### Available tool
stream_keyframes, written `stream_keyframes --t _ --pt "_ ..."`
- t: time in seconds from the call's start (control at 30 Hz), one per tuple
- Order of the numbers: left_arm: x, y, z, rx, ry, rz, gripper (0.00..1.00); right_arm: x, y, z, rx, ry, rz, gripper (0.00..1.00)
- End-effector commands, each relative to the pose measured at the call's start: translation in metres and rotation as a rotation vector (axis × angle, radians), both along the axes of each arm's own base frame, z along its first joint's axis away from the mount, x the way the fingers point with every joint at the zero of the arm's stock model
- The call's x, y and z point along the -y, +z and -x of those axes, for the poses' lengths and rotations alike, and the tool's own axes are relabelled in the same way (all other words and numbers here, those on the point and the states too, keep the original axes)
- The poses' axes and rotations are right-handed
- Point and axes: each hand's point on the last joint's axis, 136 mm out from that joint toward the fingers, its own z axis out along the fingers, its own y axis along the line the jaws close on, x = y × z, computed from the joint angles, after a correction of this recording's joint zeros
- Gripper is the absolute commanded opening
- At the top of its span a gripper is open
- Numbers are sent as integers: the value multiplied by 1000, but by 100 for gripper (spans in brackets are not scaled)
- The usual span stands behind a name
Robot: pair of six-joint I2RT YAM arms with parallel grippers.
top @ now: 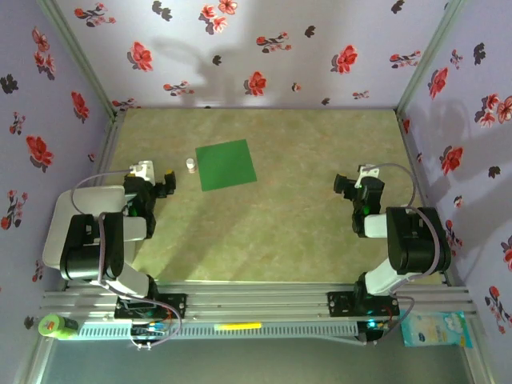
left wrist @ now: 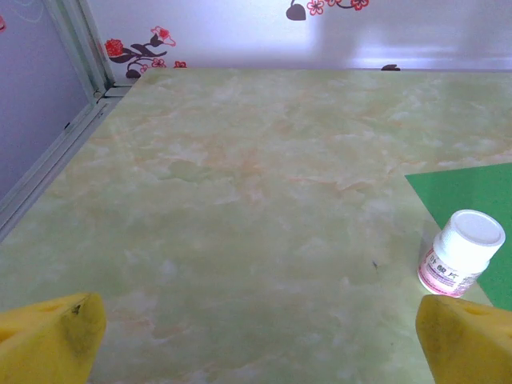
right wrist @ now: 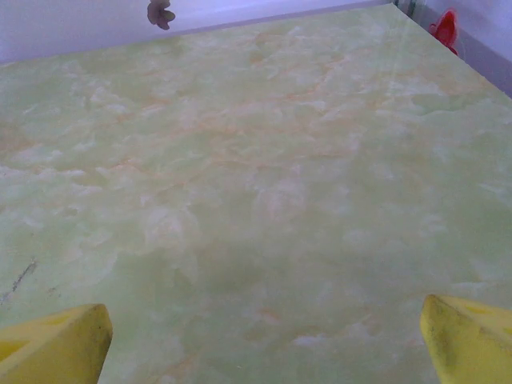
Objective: Fold a paper plane with a square sheet of paper (pick it up from the middle)
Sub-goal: Move the square sheet of paper to the center of the table.
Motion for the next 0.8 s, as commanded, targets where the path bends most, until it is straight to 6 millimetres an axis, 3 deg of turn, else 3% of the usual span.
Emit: stream_keyframes --t 0.0,0.77 --pt "1 -15 3 -56 -7 0 100 0 9 -5 28 6 0 99" --pt "1 -14 2 -55 -9 3 100 2 8 -6 21 -9 -3 99"
